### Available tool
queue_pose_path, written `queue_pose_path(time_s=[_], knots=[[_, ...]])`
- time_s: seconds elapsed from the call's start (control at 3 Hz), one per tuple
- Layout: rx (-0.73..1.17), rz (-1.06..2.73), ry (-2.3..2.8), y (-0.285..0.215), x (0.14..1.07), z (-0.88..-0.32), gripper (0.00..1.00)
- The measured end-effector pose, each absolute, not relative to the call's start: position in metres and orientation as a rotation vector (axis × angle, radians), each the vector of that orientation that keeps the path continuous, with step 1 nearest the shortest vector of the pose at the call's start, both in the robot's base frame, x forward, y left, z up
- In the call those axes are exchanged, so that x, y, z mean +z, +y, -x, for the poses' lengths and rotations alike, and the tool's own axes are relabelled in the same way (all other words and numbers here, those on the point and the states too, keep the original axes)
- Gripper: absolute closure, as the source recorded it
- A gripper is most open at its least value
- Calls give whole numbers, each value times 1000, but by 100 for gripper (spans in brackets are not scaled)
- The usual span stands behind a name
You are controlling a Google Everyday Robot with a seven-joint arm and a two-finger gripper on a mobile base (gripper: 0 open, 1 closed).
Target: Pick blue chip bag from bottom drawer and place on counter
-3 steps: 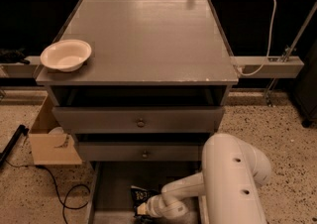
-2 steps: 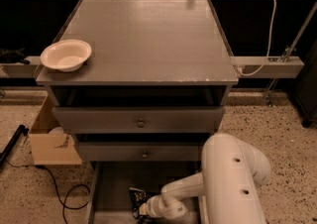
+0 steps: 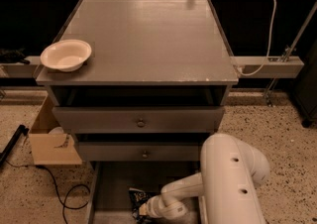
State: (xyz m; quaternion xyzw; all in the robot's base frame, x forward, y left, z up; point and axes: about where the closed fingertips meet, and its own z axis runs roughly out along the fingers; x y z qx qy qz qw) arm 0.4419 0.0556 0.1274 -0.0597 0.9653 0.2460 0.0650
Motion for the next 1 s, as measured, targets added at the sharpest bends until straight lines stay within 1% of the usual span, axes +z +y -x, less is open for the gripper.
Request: queue_pose_path(time_s=[0.33, 1.0], knots=[[707, 191, 2940, 43, 131, -445, 100], [608, 169, 2958, -1, 163, -462, 100]])
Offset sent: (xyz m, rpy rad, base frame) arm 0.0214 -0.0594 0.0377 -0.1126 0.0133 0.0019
